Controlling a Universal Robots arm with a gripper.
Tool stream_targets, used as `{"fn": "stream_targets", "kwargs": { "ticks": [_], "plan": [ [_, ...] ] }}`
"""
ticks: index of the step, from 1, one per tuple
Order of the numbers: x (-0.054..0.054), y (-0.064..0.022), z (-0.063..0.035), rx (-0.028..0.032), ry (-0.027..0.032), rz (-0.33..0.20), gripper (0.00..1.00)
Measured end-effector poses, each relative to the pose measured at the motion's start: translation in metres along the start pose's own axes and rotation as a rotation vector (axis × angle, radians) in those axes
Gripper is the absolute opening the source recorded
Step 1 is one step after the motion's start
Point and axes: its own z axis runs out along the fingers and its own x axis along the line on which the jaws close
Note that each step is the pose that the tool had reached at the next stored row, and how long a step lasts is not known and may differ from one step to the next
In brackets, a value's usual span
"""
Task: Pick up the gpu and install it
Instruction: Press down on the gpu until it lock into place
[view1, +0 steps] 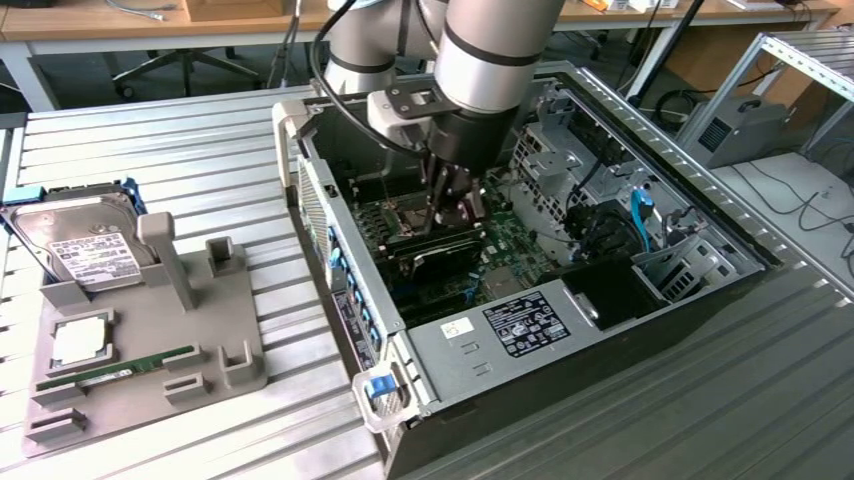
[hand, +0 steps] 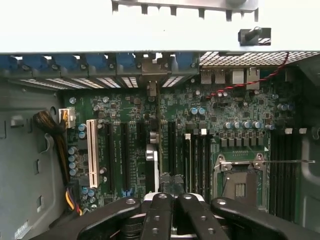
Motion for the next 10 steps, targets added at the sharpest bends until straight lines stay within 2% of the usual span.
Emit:
{"fn": "stream_targets", "kwargs": {
  "ticks": [4,10],
  "plan": [
    [-0.0008,-0.0003,-0.0078,0.0002,0.0004,0.000,0.11],
    [-0.0008,-0.0003,-0.0079,0.0001,0.0006,0.000,0.11]
  ]
}}
